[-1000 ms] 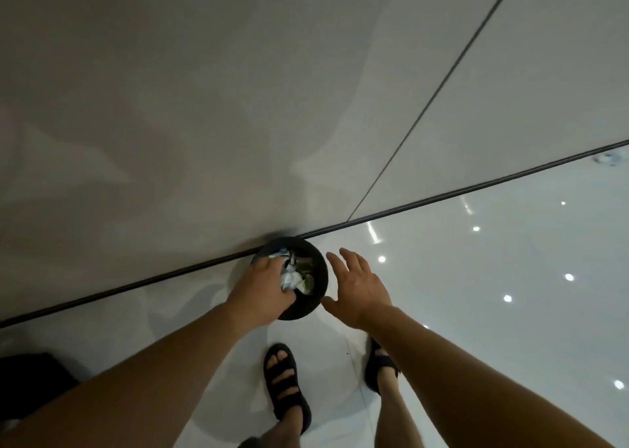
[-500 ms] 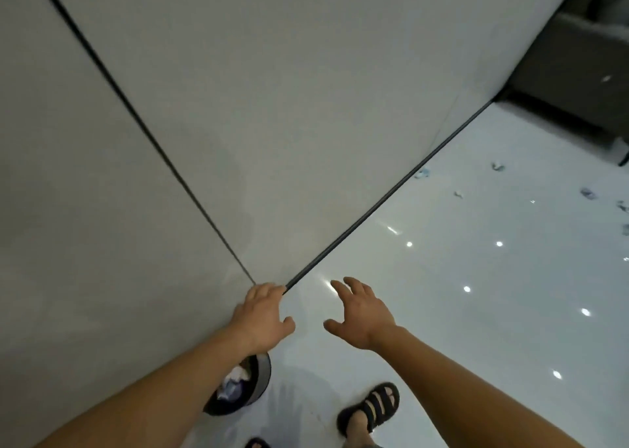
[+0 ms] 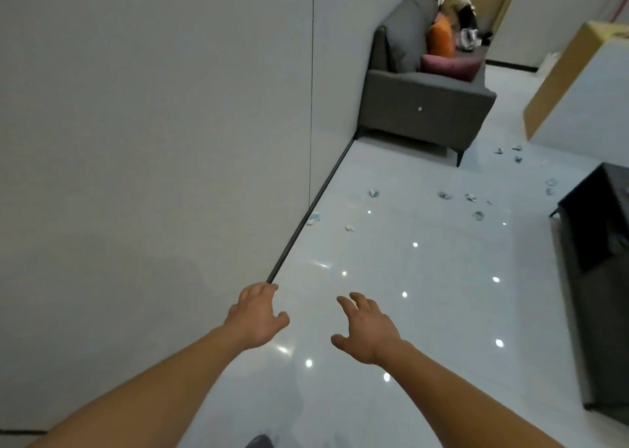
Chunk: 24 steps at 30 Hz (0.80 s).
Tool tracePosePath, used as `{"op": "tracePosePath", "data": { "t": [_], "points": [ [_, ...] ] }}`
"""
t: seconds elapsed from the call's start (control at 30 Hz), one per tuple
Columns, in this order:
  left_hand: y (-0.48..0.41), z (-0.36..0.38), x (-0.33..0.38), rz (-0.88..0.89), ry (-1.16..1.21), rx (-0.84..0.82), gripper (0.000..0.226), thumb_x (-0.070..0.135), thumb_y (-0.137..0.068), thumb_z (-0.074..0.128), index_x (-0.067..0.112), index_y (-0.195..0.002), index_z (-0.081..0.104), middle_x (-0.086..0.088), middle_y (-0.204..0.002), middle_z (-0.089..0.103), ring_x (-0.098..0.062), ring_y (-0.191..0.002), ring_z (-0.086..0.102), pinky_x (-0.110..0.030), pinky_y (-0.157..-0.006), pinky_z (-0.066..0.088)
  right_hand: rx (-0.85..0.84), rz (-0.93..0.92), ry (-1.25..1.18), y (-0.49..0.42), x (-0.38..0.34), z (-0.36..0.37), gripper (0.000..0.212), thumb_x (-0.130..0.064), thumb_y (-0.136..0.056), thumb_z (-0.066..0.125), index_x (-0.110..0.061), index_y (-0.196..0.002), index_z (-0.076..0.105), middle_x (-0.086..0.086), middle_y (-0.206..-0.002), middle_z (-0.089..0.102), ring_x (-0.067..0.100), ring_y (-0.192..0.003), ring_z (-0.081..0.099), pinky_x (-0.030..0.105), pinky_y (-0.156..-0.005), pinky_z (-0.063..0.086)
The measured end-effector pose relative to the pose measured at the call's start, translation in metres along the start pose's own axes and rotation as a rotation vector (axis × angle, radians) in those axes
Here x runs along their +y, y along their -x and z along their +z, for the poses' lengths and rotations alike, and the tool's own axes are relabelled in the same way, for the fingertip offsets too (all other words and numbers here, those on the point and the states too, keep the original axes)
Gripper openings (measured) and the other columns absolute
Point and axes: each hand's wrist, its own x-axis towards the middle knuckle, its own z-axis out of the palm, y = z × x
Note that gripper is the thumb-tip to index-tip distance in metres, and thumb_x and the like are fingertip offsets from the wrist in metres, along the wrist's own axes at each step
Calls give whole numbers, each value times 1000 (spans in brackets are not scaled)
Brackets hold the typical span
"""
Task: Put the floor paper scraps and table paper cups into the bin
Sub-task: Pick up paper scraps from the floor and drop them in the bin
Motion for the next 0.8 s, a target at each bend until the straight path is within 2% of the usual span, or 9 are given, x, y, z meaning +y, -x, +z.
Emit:
{"op": "tracePosePath", "data": {
  "t": [0.47,0.67,0.8],
  "points": [
    [-240,-65,105,123,-16,-79,72,46,-87,52,21,-148,23,0,-155,20,-22,-143,16,-39,-114,26,56,207,-27,-155,100,-127,79,-51,-92,53,-26,-155,13,-1,-161,11,25,-143,23,41,-106,39],
    [-319,-85,143,120,19,-157,72,45,-87,53,20,-148,24,-2,-154,22,-24,-141,22,-37,-112,29,43,229,-33,-214,149,-172,78,-51,-92,53,-26,-155,13,0,-161,11,25,-142,24,40,-105,41],
    [-379,-91,174,84,20,-148,72,44,-87,53,19,-149,25,-5,-153,25,-26,-139,25,-37,-111,29,21,197,-10,-272,192,-201,79,-50,-93,53,-25,-155,12,1,-161,11,26,-142,24,41,-105,41]
  ]
}}
